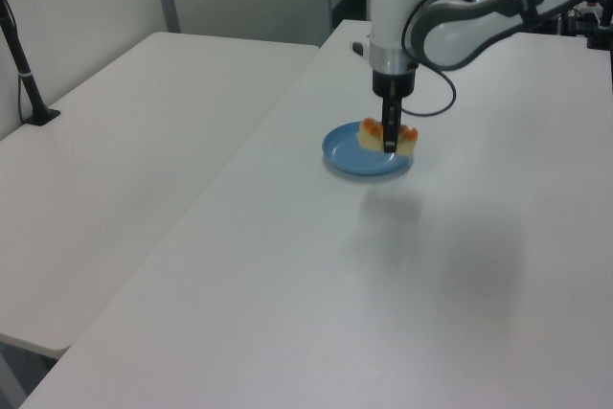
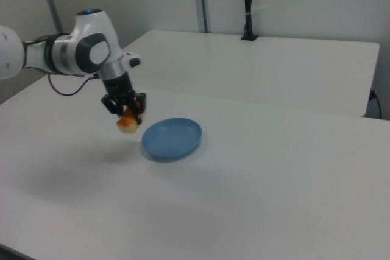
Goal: Put the bread on a plate
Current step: 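Lift the bread roll and carry it over the blue plate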
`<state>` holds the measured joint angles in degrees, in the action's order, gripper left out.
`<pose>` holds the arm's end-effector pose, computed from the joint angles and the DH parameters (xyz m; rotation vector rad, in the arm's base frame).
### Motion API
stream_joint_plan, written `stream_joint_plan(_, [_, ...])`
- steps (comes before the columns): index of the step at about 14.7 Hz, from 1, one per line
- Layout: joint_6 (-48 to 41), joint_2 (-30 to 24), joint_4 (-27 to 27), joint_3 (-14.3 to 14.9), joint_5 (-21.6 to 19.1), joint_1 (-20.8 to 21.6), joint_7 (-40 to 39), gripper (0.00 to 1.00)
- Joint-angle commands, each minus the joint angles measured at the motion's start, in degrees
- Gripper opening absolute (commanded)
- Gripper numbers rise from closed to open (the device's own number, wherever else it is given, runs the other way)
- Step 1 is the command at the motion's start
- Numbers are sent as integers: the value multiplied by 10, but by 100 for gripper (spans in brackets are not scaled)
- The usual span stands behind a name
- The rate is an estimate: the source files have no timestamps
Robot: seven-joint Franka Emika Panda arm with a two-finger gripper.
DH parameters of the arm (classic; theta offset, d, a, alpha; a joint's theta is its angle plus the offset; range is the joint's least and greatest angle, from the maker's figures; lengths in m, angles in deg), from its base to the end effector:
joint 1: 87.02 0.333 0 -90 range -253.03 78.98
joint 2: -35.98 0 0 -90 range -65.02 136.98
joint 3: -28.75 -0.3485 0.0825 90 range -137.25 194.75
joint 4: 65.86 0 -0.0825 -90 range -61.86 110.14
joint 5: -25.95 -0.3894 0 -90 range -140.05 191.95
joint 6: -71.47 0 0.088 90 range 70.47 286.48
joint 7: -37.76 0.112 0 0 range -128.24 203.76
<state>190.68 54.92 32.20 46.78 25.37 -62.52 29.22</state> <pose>0.6594 0.0963 0.4336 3.0194 0.4193 0.0808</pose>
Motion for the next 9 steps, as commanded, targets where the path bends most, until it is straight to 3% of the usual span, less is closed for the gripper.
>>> stream_joint_plan(1, [-6,34,-50,6,0,-46,-35,47])
stream_joint_plan(3, [16,80,-90,6,1,-70,-35,47])
stream_joint_plan(9, [74,143,-128,3,-5,-90,-27,53])
